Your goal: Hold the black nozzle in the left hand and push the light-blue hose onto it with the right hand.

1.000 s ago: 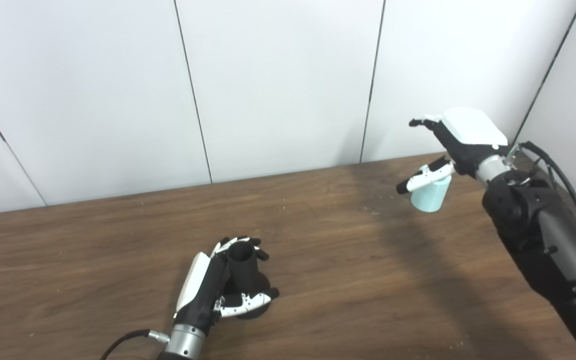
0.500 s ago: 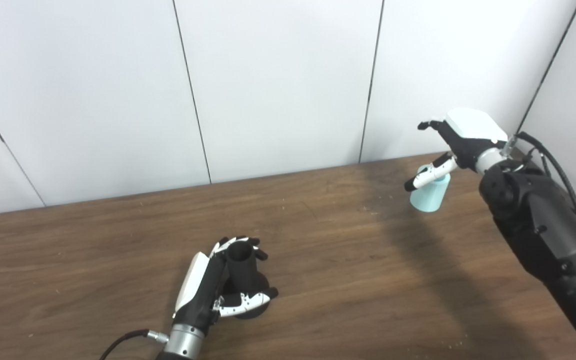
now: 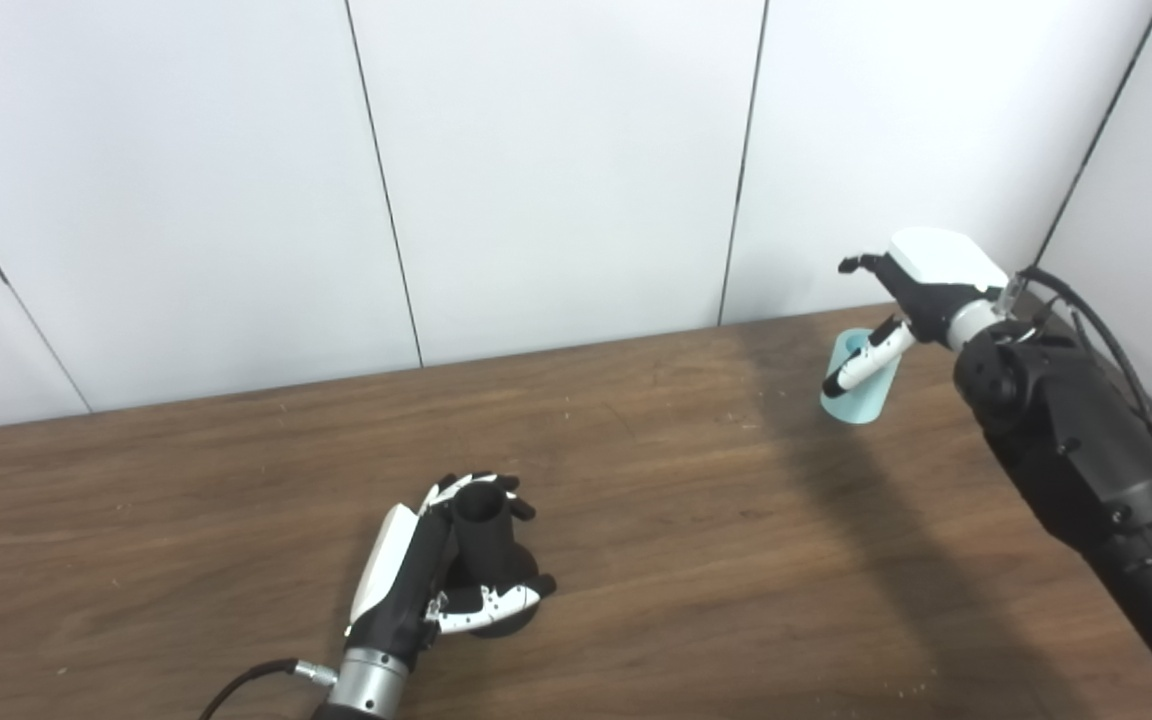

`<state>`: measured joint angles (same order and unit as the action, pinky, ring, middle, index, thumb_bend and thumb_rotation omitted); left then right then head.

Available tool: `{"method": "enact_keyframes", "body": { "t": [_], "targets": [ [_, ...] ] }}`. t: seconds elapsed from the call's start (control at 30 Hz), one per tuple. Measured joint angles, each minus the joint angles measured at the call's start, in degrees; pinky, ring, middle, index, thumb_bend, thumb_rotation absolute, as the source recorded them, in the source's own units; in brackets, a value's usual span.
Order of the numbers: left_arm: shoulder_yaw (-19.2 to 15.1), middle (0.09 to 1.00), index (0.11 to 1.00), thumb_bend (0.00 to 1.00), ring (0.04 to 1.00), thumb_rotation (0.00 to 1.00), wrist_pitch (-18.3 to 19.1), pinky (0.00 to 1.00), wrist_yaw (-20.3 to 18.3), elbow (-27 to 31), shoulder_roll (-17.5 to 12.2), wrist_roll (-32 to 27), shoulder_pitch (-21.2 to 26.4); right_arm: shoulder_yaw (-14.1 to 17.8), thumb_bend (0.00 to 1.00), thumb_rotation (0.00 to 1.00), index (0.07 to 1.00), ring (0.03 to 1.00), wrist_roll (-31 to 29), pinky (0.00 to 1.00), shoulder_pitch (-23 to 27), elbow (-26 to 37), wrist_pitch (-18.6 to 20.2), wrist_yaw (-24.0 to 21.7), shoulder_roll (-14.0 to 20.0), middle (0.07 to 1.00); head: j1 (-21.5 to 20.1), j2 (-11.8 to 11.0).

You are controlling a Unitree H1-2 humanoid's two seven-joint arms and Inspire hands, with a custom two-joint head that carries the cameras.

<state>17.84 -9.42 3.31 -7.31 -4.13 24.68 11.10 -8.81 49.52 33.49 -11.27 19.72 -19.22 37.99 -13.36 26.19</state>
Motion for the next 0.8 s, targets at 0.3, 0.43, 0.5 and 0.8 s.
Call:
{"method": "enact_keyframes", "body": {
  "t": [0.3,0.43,0.5,0.8],
  "targets": [
    [0.0,0.782,0.489,0.51,0.886,0.07,0.0,1.0,0.0,0.0,0.0,-0.1,0.0,-1.0,1.0,0.31,0.835,0.851,0.0,0.73,1.5,-2.0,0.0,0.9,0.1,0.884,0.0,0.1],
    [-0.1,0.782,0.489,0.51,0.886,0.07,0.0,1.0,0.0,0.0,0.0,-0.4,0.0,-1.3,1.0,0.31,0.832,0.844,-0.2,0.71,1.7,-3.6,0.0,1.1,0.1,0.883,-0.1,0.1],
    [-0.1,0.782,0.489,0.51,0.886,0.07,0.0,1.0,0.0,0.0,0.0,-0.4,0.0,-1.5,1.0,0.3,0.83,0.843,-0.3,0.71,1.6,-3.8,0.1,1.1,0.1,0.883,-0.1,0.1],
    [-0.1,0.782,0.489,0.51,0.883,0.07,0.0,1.0,0.0,0.0,0.0,-0.7,0.0,-2.4,1.0,0.31,0.828,0.847,-0.6,0.72,3.0,-5.4,0.1,1.1,0.1,0.88,-0.1,0.2]
  ]
}}
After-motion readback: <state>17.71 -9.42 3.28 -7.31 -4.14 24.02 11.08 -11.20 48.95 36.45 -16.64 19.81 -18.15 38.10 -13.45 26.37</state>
